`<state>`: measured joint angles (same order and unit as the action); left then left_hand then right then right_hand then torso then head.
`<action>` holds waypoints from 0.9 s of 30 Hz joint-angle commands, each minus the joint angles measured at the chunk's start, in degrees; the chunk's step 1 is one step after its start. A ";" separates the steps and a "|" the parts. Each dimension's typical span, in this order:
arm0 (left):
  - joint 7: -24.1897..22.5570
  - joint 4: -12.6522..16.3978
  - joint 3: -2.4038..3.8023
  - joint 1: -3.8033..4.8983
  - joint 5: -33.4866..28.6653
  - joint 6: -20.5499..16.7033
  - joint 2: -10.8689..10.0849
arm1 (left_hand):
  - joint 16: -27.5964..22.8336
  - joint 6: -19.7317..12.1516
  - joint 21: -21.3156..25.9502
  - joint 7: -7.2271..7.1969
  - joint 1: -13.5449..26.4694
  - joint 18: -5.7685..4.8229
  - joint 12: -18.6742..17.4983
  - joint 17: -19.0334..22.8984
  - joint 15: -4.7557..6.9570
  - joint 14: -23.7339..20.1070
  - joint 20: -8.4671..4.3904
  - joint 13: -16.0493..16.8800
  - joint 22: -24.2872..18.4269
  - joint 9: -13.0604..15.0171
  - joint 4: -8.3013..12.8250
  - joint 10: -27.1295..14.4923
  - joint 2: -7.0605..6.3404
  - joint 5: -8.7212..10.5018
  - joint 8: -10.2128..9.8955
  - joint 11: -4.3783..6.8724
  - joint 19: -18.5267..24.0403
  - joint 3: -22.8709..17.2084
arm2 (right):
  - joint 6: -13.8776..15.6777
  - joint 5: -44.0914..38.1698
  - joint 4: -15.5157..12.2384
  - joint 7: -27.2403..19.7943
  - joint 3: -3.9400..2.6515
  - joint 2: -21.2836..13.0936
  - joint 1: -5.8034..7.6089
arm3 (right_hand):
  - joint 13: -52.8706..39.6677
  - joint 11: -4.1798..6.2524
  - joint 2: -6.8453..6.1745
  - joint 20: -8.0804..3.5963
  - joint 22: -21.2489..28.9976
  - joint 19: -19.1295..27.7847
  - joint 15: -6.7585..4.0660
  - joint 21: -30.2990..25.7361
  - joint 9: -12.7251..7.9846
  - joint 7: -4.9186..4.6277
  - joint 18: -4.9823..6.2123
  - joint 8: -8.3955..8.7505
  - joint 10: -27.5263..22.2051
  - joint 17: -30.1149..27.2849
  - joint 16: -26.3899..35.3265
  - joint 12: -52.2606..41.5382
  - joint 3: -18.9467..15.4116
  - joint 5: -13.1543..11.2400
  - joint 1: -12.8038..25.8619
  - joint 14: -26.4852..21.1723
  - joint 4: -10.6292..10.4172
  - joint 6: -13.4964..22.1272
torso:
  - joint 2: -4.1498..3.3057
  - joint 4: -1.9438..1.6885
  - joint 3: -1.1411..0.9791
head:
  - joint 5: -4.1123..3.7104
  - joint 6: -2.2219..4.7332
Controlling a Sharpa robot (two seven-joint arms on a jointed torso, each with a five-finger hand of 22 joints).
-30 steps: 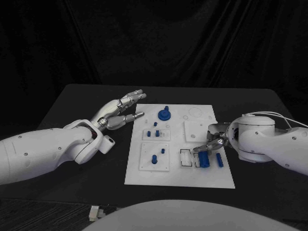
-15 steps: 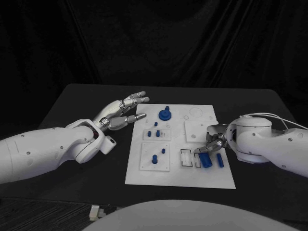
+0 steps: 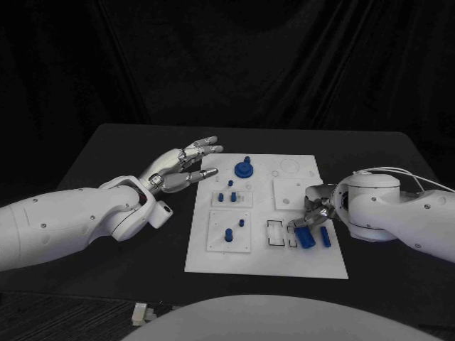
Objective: Assemble the parts on the task board
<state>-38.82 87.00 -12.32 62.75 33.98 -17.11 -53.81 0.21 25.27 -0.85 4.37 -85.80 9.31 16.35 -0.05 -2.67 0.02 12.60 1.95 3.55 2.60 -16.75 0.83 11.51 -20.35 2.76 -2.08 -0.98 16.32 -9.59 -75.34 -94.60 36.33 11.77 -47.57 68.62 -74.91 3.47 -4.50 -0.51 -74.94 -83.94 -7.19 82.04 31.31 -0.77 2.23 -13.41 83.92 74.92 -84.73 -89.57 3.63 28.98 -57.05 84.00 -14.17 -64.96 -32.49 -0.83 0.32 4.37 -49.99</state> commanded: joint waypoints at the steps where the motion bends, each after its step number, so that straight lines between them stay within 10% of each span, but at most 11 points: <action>1: -6.72 0.02 0.06 -0.05 0.02 1.05 0.15 | -0.21 0.24 0.04 0.03 -0.11 0.88 -0.01 0.05 -0.40 -0.02 0.31 -0.04 0.02 0.06 0.01 0.05 0.51 0.30 0.19 -0.35 0.04 -0.27 | -1.18 -0.30 -0.18 0.73 0.07 -0.11 -0.27 | -13.59 0.30 -0.35 0.08 -12.35 -2.54 0.24 -0.30 0.46 0.02 -0.19 0.35 5.74 2.63 0.35 0.44 0.20 -0.76 -1.36 3.67 0.90 0.42 | 0.00 0.01 0.00 | 0.05 -0.01; 27: -5.87 -0.64 0.06 -0.05 0.02 2.53 0.33 | -0.21 -0.47 -0.01 0.05 -0.05 0.88 -0.31 0.05 -0.87 -0.02 0.71 -0.08 0.14 -0.07 -0.01 -0.05 0.65 0.63 -0.03 -0.41 -0.02 -0.25 | 10.02 11.02 -2.70 -0.19 0.04 -4.77 0.76 | -13.49 0.96 0.35 -0.32 -12.35 -2.60 -0.27 -0.35 3.74 0.85 -0.18 -1.41 5.73 1.59 0.90 0.51 1.94 1.72 -4.34 3.60 3.46 -0.46 | 0.05 0.04 0.00 | 0.49 -0.01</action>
<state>-38.83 86.31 -12.32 62.75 34.03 -15.45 -53.60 0.21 25.30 -0.85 4.40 -85.79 9.31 16.35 -0.08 -3.09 0.03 13.01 1.95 3.61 2.59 -16.75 0.83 11.49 -20.07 2.76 -2.07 -0.99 16.32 -3.30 -68.04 -97.02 36.14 11.86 -52.22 69.20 -74.95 3.79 -4.79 -0.51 -74.93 -83.94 -7.17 81.82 35.00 -0.34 2.24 -14.65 83.84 74.91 -84.07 -89.30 4.13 30.57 -60.63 84.03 -12.30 -65.41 -32.43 -0.80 0.32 4.89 -49.99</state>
